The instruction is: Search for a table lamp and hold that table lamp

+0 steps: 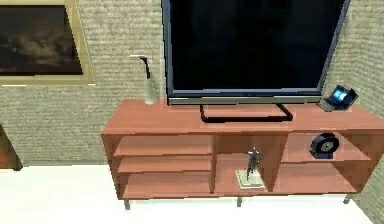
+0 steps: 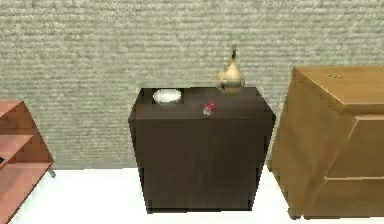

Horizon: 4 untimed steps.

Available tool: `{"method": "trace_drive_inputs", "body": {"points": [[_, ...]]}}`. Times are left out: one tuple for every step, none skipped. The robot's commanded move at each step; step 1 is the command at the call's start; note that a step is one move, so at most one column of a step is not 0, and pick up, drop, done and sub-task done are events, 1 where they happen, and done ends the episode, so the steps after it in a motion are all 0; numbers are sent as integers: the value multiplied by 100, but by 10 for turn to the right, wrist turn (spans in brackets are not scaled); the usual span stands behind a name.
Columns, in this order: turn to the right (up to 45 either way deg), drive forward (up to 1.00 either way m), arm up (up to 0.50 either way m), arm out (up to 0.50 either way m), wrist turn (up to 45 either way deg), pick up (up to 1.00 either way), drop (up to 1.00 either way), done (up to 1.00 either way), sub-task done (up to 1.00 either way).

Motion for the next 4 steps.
{"method": "trace_drive_inputs", "body": {"points": [[0,45,0,0,0,0,0,0,0],[-450,0,0,0,0,0,0,0,0],[-450,0,0,0,0,0,0,0,0],[-150,0,0,0,0,0,0,0,0]]}}
